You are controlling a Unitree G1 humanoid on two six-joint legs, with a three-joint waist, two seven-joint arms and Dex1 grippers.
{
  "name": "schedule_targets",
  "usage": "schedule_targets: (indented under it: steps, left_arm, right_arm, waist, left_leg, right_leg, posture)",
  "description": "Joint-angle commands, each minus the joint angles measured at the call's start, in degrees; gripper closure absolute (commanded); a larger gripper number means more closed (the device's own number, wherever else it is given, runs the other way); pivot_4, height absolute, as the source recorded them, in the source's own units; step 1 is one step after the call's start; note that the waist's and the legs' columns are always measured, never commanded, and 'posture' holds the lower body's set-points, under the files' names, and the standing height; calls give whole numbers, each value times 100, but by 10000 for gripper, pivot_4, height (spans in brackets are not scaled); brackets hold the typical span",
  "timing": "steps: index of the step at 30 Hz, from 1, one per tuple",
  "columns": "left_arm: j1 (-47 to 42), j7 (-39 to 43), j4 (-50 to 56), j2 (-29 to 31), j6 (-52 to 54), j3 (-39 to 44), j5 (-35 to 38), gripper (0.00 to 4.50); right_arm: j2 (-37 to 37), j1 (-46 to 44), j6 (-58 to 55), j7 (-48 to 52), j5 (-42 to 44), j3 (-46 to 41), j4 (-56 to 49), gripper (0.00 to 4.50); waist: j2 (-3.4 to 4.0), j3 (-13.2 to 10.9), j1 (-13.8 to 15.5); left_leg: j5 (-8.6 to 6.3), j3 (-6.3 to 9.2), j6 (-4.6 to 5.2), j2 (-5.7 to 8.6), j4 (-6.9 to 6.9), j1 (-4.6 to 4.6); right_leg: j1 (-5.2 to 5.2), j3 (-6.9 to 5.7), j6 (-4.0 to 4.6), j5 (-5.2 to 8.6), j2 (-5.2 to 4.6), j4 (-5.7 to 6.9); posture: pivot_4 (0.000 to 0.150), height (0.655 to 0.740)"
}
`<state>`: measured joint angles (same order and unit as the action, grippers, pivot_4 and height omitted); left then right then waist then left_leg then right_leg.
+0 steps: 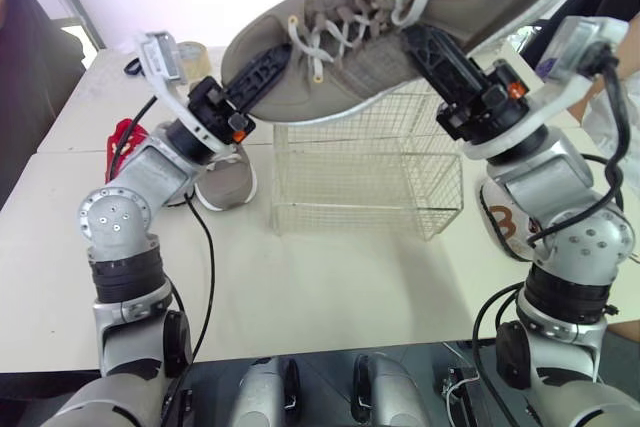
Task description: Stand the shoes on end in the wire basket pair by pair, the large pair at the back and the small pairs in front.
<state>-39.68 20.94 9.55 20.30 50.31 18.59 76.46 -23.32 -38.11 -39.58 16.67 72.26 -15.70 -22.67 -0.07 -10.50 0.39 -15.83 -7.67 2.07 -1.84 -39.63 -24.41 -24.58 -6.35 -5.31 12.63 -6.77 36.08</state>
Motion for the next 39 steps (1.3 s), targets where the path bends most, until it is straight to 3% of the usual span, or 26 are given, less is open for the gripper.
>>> schedule_targets:
  steps: [1, 4, 5, 10, 17, 25, 32, 39]
  left_arm:
    - [96, 59, 350, 248, 263, -255, 12, 18044]
    - [214, 320, 536, 630, 338, -362, -183, 2791]
    - [251, 440, 597, 770, 345, -385, -250, 659]
    - [341, 906, 697, 1434, 380, -242, -278, 659]
    - [483, 1065, 811, 1542, 308, -361, -401, 659]
    - [539, 976, 1011, 1356, 219, -425, -503, 659]
    - [563, 905, 1093, 1279, 156, -462, -564, 659]
    - [573, 857, 1146, 1187, 132, -468, -586, 659]
  right_arm:
    - [-324, -390, 3, 37, 31, -106, -42, 27205]
    - [-777, -568, -228, 271, 64, -158, 190, 27205]
    - [-984, -645, -328, 419, 43, -161, 290, 27205]
    - [-2435, -1387, -627, 1927, -618, 22, 1286, 27205]
    - [-3284, -3171, 190, 4134, -2548, 1079, 3456, 27205]
    - [-3001, -5008, 1961, 5523, -4605, 1878, 6111, 27205]
    - [-2793, -5766, 2930, 6484, -5707, 2171, 7627, 27205]
    - [-2464, -6105, 3662, 7194, -6538, 2401, 8492, 27205]
  waist:
    - [0, 0, 5]
    - [0, -1, 9]
    - [0, -1, 6]
    - [5, -4, 2]
    - [10, -7, -32]
    - [7, -10, -123]
    - [10, -11, -125]
    - [12, -12, -141]
  left_leg:
    - [0, 0, 0, 0, 0, 0]
    - [-1, 0, 2, 0, 0, -2]
    - [-2, -1, 3, 0, 0, -2]
    - [-4, -3, 6, 0, 8, -5]
    - [-6, -8, 8, 1, 18, -6]
    - [-2, -20, 2, 2, 43, -9]
    - [-2, -23, 0, 2, 50, -10]
    - [0, -21, -4, 2, 48, -6]
  right_leg:
    - [0, 0, 0, 0, 0, 0]
    - [0, 0, 0, 0, 0, -3]
    - [0, 0, 0, 0, 0, -4]
    - [-8, 0, 2, 1, -1, -7]
    - [-9, 2, 2, 1, -2, -27]
    - [-18, 5, -1, 0, -3, -45]
    - [-17, 4, -2, 0, -2, -57]
    - [-13, 3, -2, -1, -2, -54]
  posture:
    - [1500, 7400]
    - [1500, 7400]
    - [1500, 7400]
    - [1500, 7400]
    - [1500, 7400]
    - [1500, 7400]
    - [1500, 7400]
    - [1500, 7400]
